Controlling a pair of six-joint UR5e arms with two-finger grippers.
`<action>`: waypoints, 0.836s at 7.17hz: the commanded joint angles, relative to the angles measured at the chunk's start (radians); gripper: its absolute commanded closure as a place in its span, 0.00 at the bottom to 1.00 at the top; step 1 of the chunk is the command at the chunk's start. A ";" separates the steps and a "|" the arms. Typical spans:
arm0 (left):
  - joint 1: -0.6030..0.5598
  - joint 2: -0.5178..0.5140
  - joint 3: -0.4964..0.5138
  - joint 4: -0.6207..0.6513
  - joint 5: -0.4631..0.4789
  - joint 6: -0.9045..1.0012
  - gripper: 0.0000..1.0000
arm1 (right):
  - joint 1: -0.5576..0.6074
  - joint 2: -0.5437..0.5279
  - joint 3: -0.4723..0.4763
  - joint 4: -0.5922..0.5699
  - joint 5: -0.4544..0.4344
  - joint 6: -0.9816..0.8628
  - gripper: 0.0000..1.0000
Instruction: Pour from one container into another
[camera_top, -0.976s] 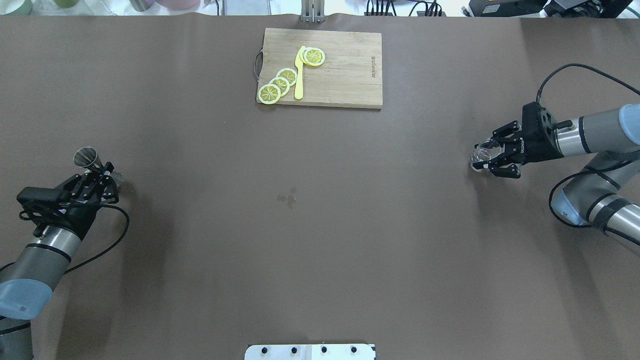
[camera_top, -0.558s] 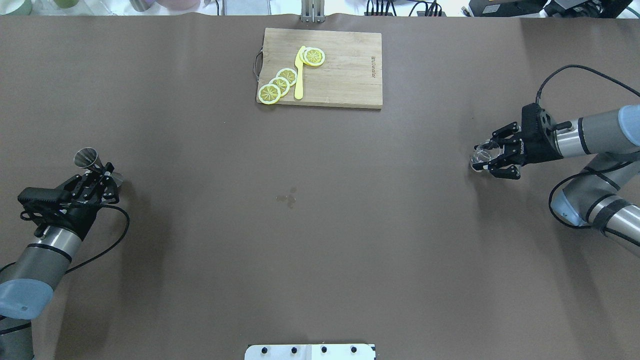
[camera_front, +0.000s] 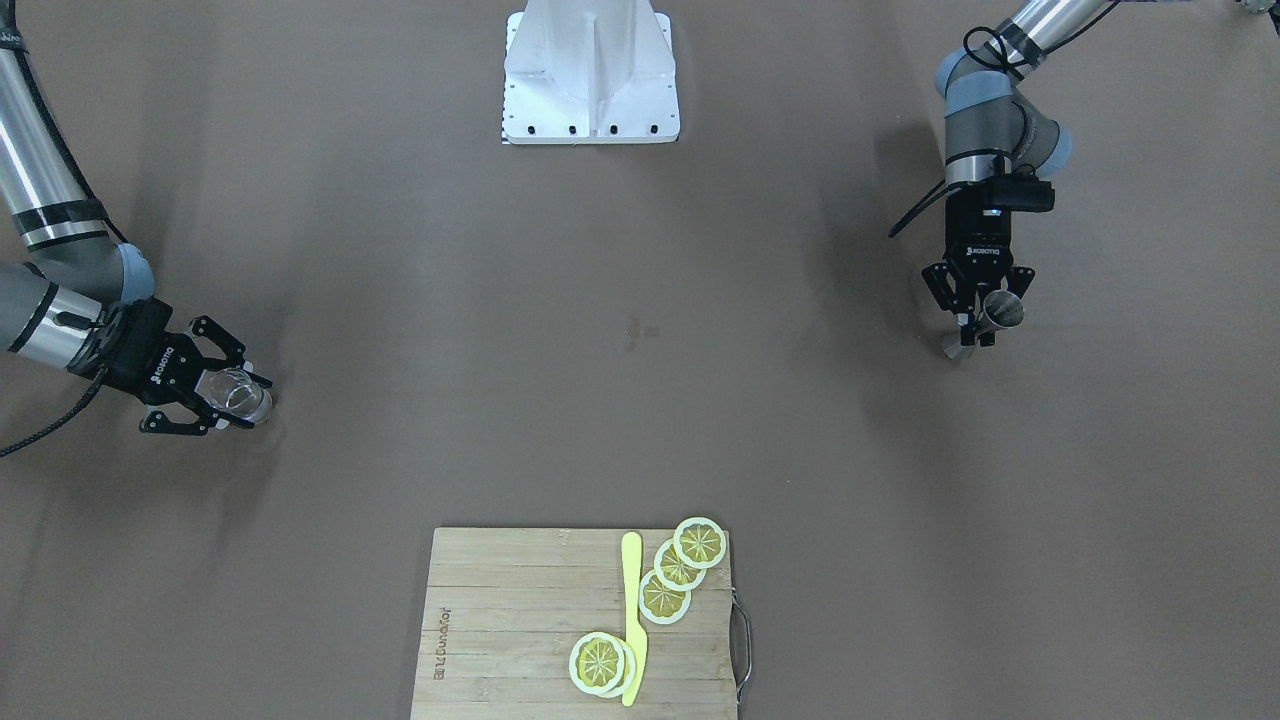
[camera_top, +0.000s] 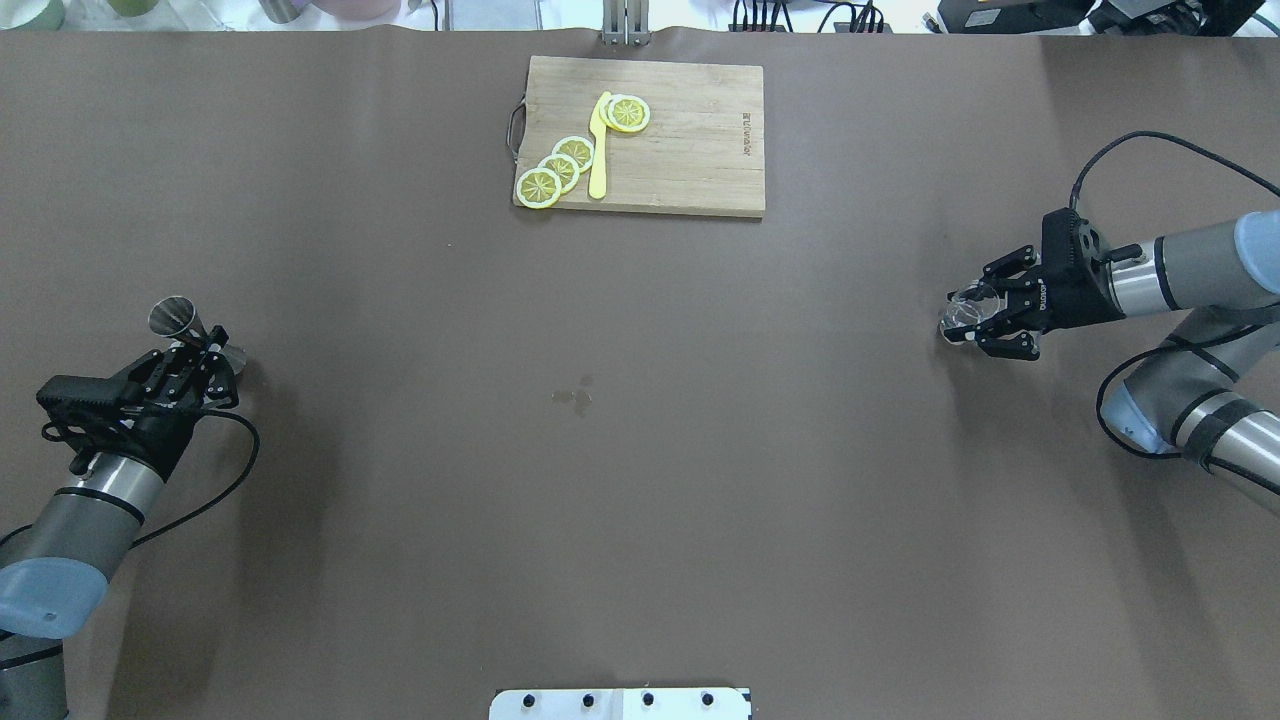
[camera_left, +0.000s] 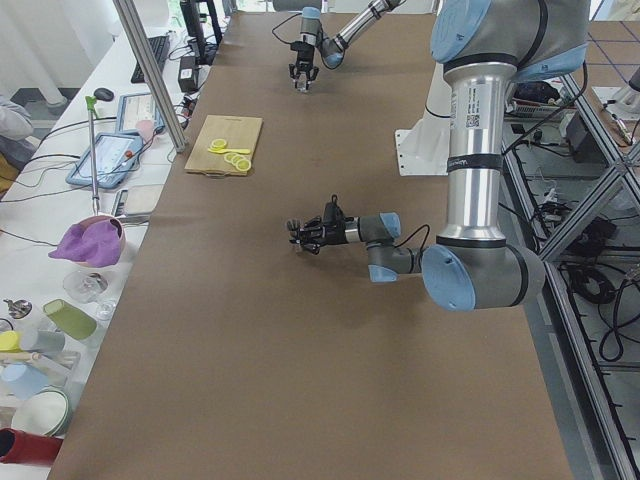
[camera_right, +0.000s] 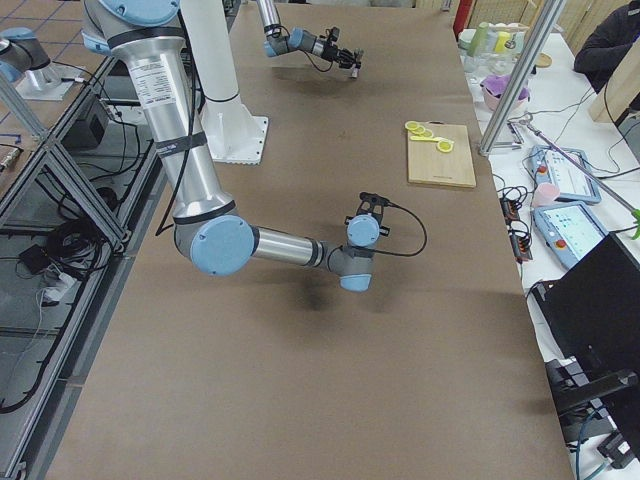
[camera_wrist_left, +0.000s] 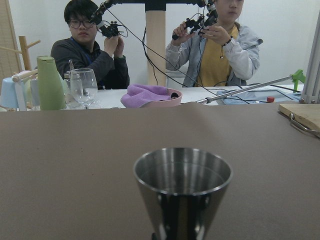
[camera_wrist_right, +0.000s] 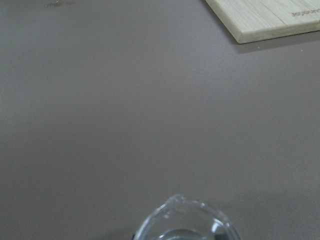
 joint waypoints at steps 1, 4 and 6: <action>-0.001 0.003 0.006 -0.022 0.000 0.000 1.00 | -0.001 0.000 0.001 0.003 0.000 0.001 0.01; -0.001 0.000 0.014 -0.057 -0.001 0.000 1.00 | -0.001 0.000 0.001 0.005 -0.002 -0.004 0.00; -0.001 0.000 0.012 -0.059 -0.001 0.002 0.91 | -0.001 0.001 0.008 0.006 -0.002 -0.002 0.00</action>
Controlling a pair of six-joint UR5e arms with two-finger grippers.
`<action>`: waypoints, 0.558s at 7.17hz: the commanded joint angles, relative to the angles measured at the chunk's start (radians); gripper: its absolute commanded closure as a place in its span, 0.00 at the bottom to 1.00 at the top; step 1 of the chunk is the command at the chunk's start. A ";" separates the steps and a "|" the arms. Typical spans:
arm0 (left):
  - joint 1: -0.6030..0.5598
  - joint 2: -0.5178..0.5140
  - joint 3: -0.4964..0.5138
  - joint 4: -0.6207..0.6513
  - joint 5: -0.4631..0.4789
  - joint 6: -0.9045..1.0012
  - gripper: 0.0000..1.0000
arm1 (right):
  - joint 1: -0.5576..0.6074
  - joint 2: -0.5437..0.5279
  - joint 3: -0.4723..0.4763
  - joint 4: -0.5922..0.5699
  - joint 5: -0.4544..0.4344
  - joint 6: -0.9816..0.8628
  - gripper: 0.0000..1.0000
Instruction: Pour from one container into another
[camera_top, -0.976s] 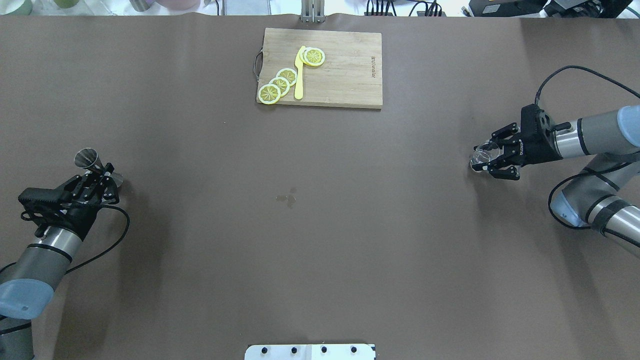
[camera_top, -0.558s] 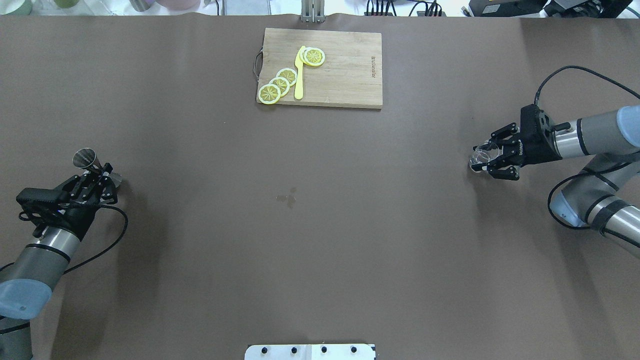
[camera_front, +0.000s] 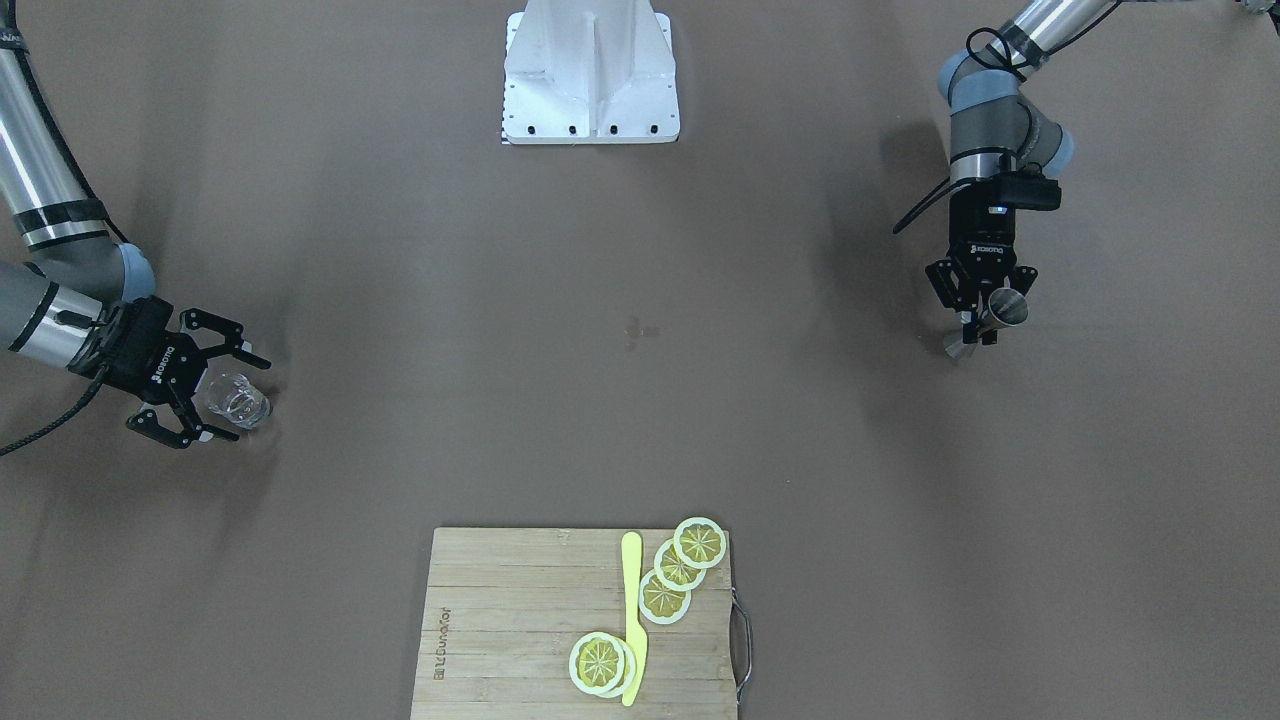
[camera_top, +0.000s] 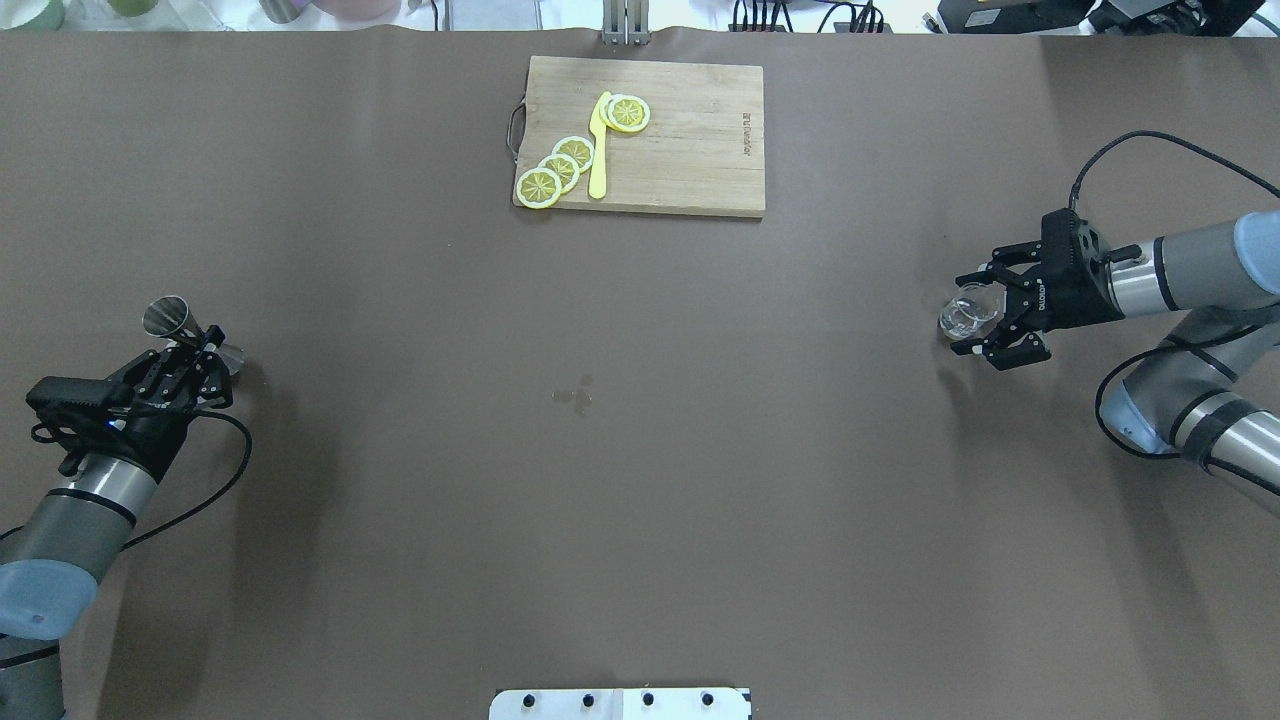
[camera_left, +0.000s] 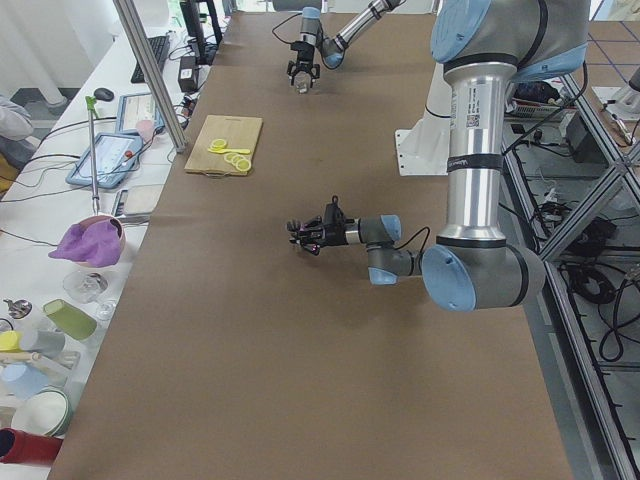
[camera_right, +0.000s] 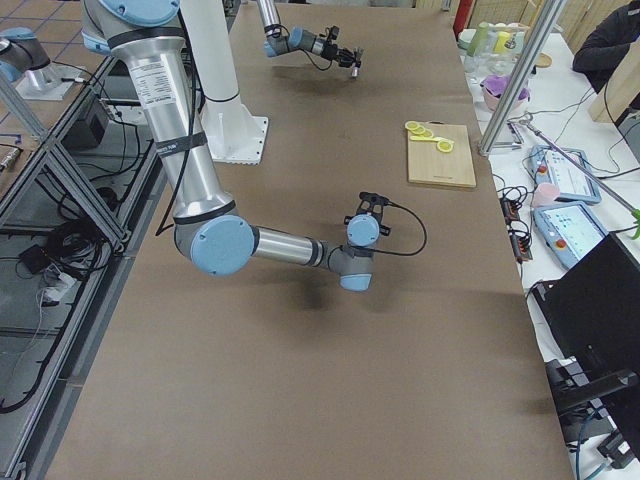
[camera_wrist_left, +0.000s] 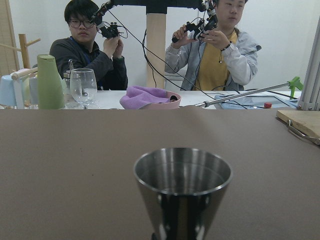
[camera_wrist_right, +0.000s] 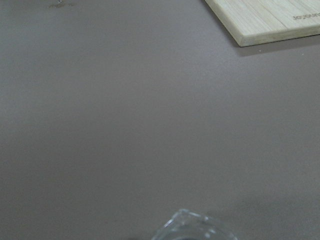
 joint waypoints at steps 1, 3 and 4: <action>0.000 0.000 -0.001 -0.002 0.000 0.001 0.87 | 0.001 0.001 0.009 0.001 0.001 0.001 0.00; 0.001 -0.002 -0.001 -0.002 0.000 0.001 0.75 | 0.037 0.001 0.021 -0.001 0.033 0.003 0.00; 0.001 -0.002 0.001 0.000 0.000 0.001 0.67 | 0.055 -0.001 0.039 -0.001 0.047 0.004 0.00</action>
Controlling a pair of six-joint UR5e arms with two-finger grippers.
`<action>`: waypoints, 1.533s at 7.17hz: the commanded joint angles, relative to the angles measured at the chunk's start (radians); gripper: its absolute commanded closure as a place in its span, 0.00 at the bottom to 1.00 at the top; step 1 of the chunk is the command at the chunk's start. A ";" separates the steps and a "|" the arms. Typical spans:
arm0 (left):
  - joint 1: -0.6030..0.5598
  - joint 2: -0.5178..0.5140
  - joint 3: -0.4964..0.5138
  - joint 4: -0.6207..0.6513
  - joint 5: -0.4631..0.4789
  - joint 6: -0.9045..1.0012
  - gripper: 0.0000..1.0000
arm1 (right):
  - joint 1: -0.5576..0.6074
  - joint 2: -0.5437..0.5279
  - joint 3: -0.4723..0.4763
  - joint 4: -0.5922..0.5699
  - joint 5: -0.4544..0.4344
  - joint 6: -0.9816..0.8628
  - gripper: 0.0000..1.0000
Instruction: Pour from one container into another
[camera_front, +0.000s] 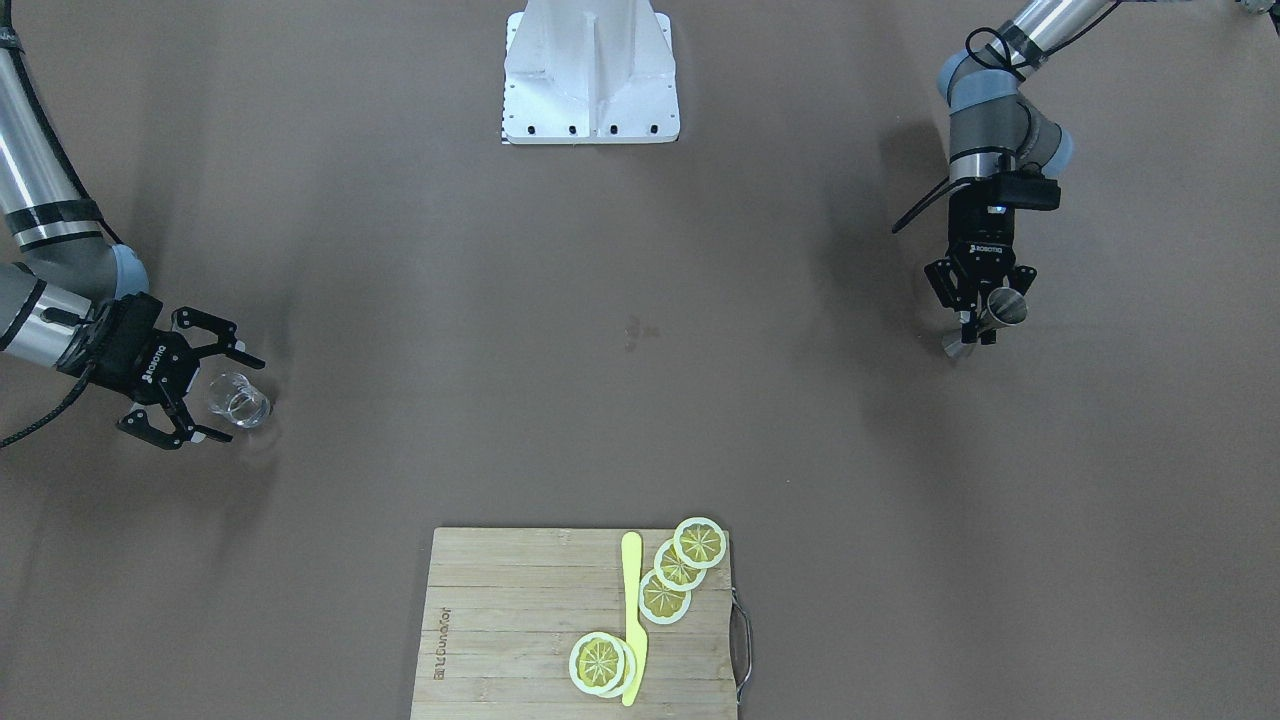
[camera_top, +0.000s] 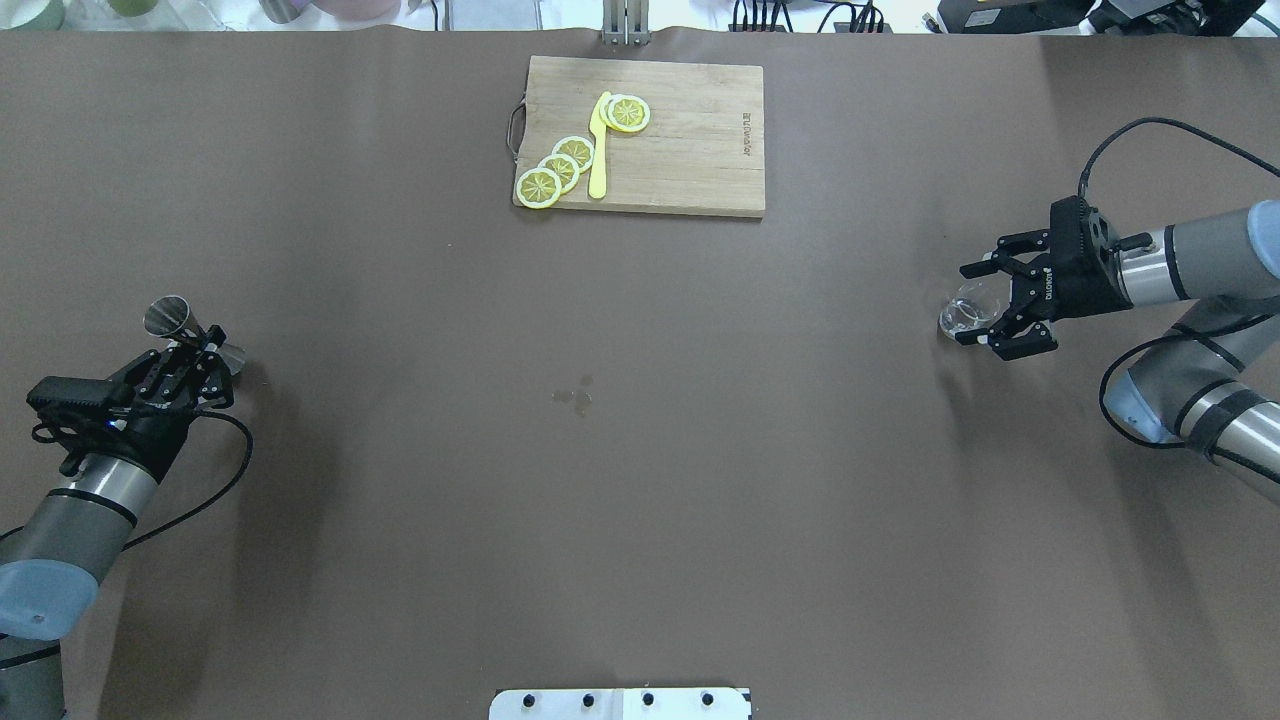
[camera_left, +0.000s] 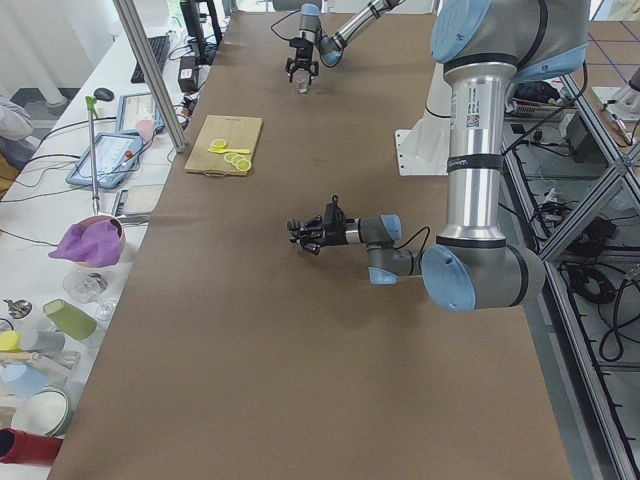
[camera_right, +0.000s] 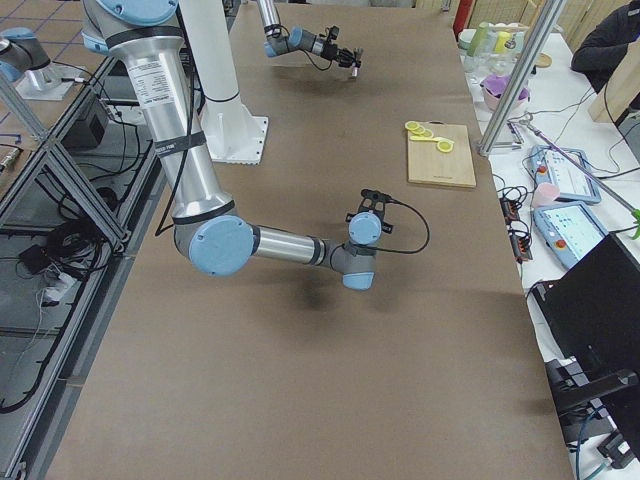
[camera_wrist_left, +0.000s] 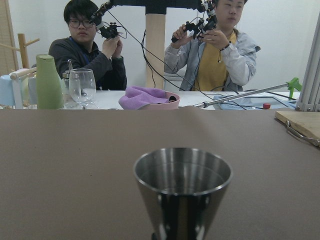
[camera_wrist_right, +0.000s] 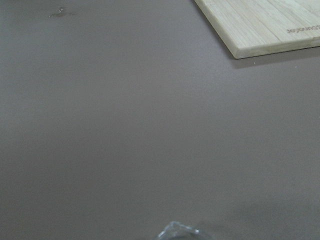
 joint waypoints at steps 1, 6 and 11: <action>0.000 -0.001 0.001 0.001 0.000 0.002 0.62 | 0.040 -0.001 0.020 -0.002 0.034 0.003 0.00; 0.000 -0.001 0.000 0.001 0.000 0.005 0.35 | 0.170 -0.010 0.152 -0.177 0.088 0.112 0.00; -0.001 0.006 -0.003 -0.002 -0.002 0.009 0.20 | 0.332 -0.001 0.280 -0.742 -0.132 0.109 0.00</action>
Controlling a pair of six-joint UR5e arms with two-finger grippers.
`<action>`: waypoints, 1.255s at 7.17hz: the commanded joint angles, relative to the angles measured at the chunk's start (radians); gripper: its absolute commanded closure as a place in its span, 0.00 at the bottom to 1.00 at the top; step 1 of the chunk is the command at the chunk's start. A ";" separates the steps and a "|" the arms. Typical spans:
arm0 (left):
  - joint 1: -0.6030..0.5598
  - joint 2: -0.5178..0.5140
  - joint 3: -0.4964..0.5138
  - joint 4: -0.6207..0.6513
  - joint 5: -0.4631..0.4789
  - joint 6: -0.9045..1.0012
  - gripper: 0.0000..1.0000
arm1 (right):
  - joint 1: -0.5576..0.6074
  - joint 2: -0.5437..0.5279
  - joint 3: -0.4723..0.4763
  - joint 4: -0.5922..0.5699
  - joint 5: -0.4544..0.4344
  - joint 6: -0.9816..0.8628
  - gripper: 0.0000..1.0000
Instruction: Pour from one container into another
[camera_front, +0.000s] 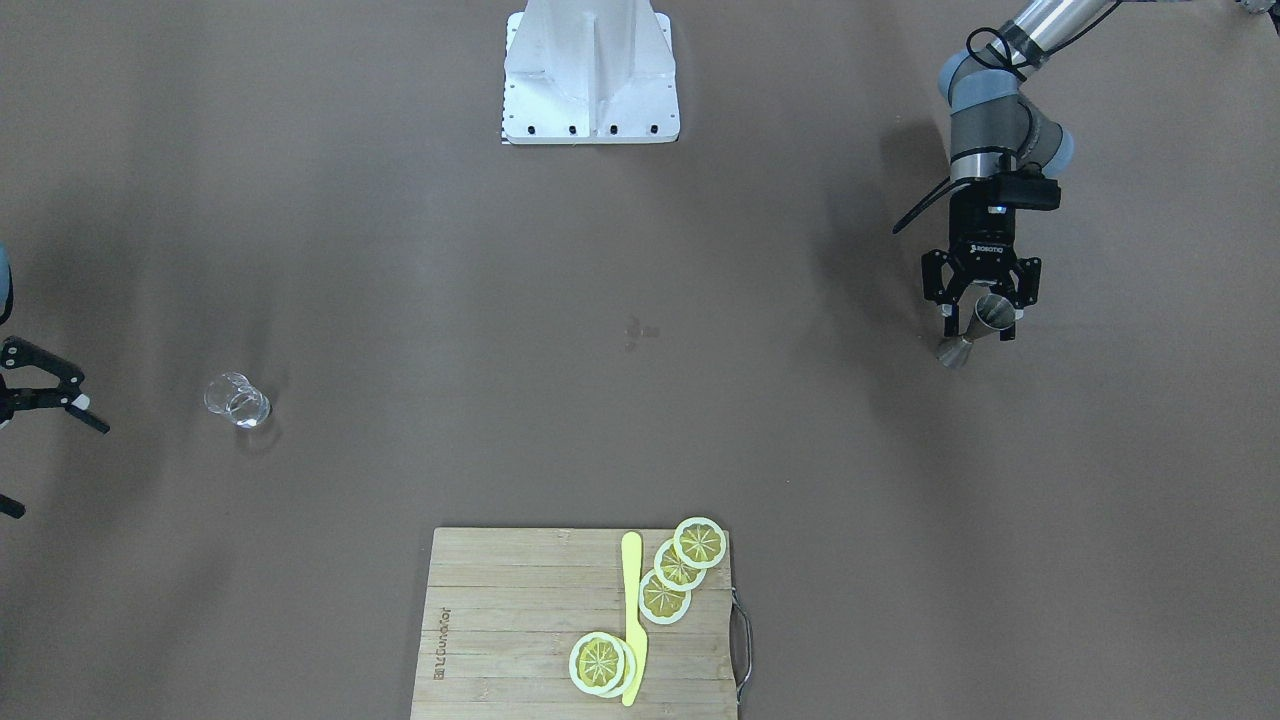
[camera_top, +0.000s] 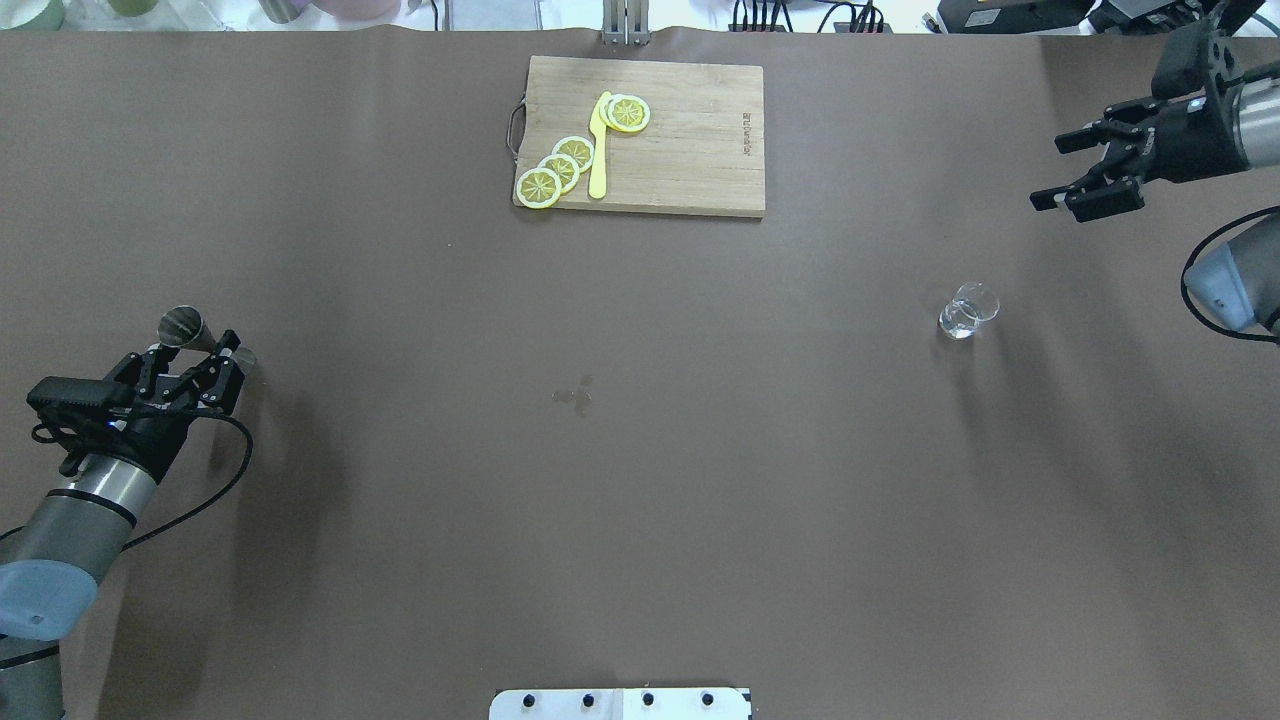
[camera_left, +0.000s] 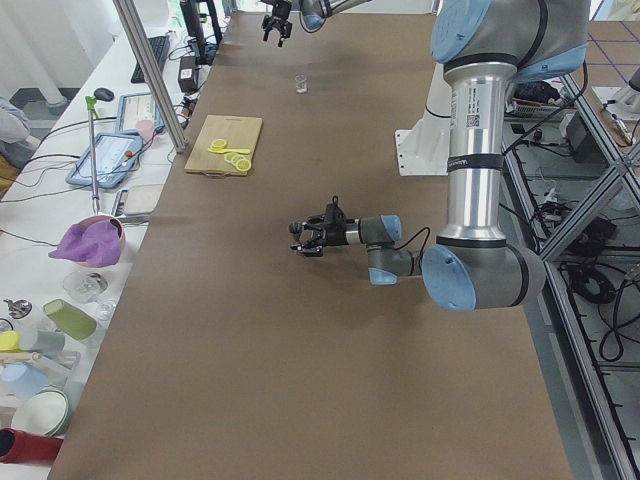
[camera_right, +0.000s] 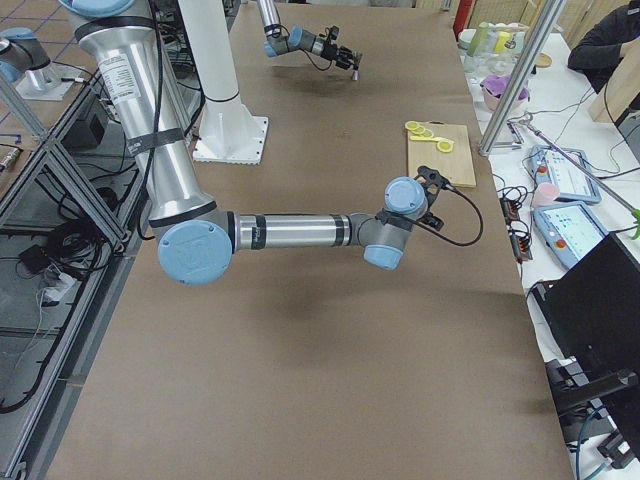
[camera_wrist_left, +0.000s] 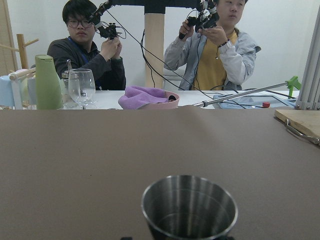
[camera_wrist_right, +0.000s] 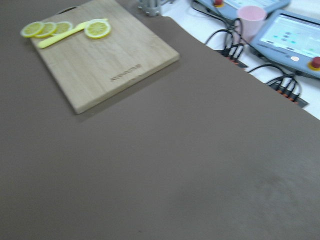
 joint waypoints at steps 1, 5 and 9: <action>0.000 0.006 -0.012 -0.001 0.000 0.002 0.20 | 0.055 0.005 0.028 -0.276 -0.196 0.002 0.00; 0.026 0.017 -0.014 -0.003 -0.009 0.002 0.04 | 0.141 0.019 0.096 -0.713 -0.291 0.002 0.00; 0.082 0.147 -0.153 -0.003 -0.095 0.002 0.04 | 0.227 -0.008 0.247 -1.151 -0.084 0.059 0.00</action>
